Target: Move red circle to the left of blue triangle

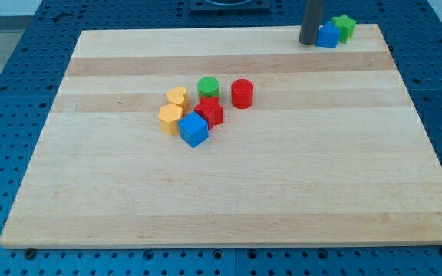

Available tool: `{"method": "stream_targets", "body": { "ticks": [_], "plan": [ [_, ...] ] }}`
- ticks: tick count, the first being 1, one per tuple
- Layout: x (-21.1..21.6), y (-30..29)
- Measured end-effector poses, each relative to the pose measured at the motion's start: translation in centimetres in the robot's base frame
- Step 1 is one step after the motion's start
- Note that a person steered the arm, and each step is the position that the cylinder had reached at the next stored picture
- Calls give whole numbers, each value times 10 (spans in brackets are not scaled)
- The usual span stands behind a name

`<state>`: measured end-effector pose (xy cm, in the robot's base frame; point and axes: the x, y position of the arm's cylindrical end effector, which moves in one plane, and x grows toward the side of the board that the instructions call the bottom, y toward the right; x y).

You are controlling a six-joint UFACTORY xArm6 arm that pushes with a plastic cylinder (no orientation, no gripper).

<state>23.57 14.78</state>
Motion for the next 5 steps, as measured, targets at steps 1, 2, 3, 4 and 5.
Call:
{"method": "stream_targets", "body": {
  "ticks": [1, 2, 3, 4, 5],
  "plan": [
    [21, 3],
    [84, 23],
    [150, 16],
    [186, -35],
    [189, -106]
  ]
}}
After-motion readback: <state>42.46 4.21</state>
